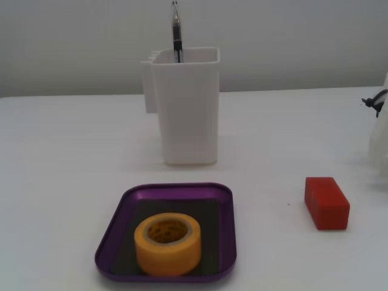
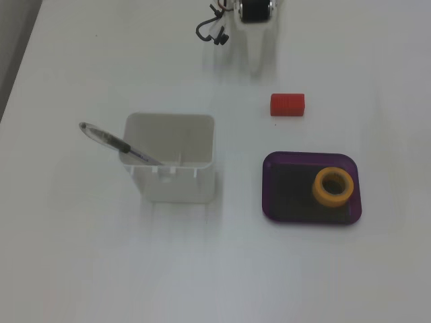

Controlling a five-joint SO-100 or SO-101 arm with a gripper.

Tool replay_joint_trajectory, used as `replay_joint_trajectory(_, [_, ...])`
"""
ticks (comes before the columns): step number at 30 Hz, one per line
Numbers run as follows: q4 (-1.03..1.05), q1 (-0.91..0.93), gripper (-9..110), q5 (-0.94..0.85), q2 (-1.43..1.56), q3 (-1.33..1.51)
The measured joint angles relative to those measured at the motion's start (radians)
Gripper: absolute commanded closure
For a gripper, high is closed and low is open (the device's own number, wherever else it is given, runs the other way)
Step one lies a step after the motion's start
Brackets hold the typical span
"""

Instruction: Pick up the red cube and place it in the box.

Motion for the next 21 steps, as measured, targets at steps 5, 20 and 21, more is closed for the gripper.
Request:
replay_joint_trajectory(5, [0.0,0.0,102,0.0,0.0,0.0])
replay_joint_trajectory(20, [-0.055,0.0,102,-0.003,0.0,0.0])
replay_joint_trajectory(21, [-0.072,0.0,102,-0.003,0.0,0.0])
